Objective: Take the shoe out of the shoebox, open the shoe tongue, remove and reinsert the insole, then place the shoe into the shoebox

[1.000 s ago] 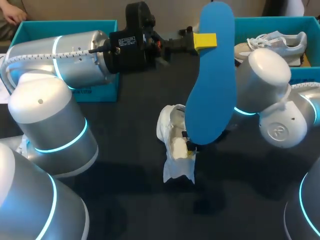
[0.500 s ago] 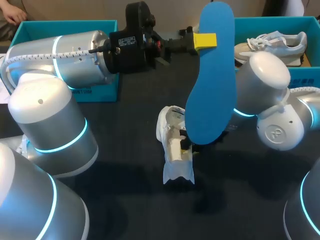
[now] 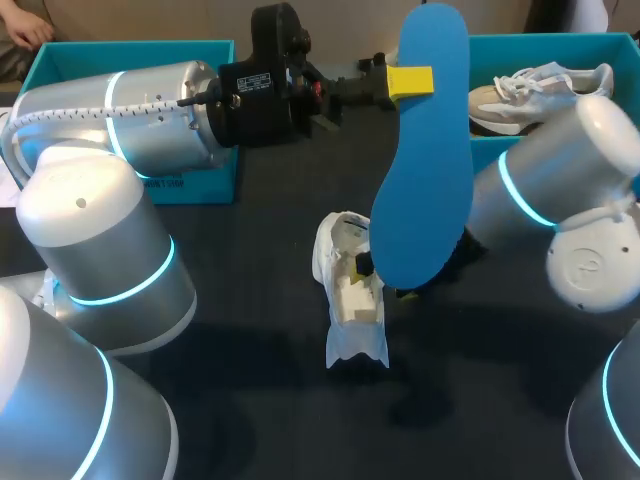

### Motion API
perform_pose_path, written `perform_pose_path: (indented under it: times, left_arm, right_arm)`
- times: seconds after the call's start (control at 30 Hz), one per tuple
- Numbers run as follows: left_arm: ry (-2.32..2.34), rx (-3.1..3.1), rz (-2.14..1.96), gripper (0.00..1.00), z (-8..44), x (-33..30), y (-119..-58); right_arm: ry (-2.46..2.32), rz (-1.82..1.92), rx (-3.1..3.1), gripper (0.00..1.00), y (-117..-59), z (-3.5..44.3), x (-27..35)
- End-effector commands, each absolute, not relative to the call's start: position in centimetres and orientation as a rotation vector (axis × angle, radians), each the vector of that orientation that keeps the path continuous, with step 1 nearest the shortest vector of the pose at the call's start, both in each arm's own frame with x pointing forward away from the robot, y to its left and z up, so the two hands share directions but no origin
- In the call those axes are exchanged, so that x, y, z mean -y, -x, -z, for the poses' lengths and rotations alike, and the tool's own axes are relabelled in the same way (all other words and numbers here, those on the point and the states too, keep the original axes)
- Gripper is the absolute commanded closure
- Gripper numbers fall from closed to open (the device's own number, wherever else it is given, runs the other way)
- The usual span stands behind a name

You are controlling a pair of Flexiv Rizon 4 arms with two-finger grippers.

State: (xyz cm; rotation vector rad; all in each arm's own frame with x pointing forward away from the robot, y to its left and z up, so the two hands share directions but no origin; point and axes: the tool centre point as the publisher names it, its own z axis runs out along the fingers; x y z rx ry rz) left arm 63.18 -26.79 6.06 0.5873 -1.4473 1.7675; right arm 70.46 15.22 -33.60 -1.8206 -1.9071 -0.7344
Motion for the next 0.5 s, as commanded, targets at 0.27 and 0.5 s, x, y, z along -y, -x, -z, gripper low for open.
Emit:
perform_pose_path:
  times: [0.27,0.5]
  left_arm:
    - [-0.589,1.448,-1.767,1.00,-6.02,26.80,-63.13]
    - [-0.589,1.448,-1.767,1.00,-6.02,26.80,-63.13]
  right_arm:
    - [1.717,0.858,1.845,0.00,-69.36,32.23,-13.48]
    - [1.717,0.858,1.845,0.00,-69.36,32.23,-13.48]
